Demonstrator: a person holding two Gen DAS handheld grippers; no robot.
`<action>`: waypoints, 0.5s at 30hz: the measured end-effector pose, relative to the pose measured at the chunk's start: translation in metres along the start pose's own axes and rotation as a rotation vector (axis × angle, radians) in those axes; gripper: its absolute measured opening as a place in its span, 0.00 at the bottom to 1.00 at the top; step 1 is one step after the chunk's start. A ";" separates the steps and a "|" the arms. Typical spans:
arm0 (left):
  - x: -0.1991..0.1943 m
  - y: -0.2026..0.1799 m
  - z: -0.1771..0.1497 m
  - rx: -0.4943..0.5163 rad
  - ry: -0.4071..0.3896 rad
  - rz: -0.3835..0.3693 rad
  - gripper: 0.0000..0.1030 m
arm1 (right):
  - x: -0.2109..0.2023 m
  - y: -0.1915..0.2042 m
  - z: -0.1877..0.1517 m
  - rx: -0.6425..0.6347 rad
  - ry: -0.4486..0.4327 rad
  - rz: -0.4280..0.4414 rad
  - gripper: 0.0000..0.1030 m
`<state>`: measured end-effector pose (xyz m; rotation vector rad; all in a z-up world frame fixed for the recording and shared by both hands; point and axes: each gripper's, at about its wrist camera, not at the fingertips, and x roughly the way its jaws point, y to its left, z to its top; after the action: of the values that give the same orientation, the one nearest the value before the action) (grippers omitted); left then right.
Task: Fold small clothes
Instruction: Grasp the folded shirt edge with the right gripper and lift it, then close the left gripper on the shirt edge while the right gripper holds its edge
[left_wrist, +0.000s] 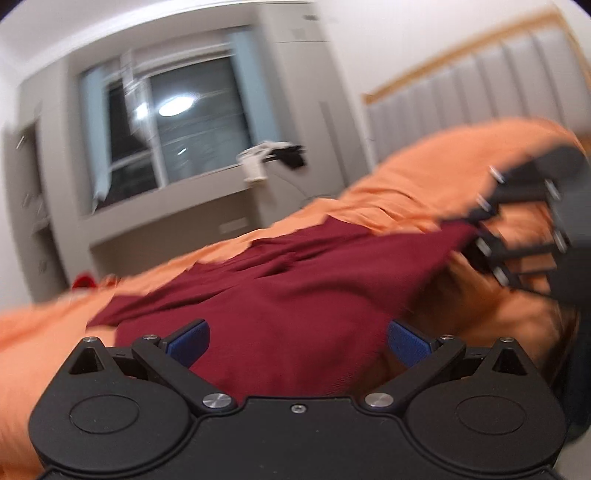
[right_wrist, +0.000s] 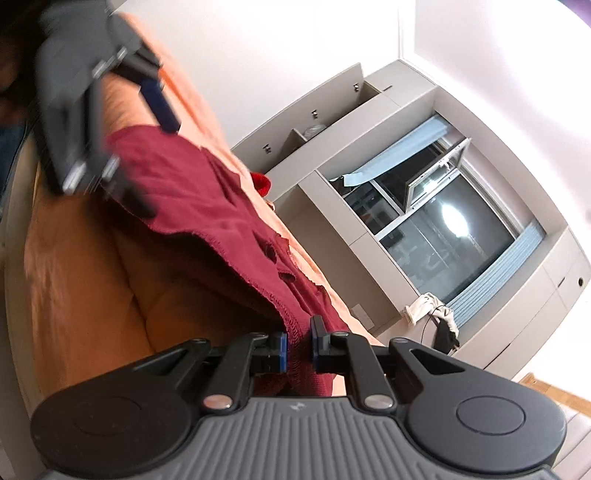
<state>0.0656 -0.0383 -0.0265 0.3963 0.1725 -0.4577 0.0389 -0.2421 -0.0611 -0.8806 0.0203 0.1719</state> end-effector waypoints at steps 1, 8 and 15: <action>0.003 -0.010 -0.002 0.044 0.008 -0.003 0.99 | -0.002 -0.002 0.001 0.009 -0.004 0.001 0.12; 0.040 -0.054 -0.007 0.182 0.076 0.024 0.99 | -0.012 -0.022 0.002 0.083 -0.030 0.012 0.12; 0.065 -0.072 0.006 0.212 0.010 0.177 0.98 | -0.029 -0.027 -0.002 0.099 -0.051 0.012 0.11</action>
<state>0.0899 -0.1253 -0.0614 0.6163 0.0973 -0.3001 0.0144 -0.2645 -0.0388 -0.7768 -0.0131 0.2028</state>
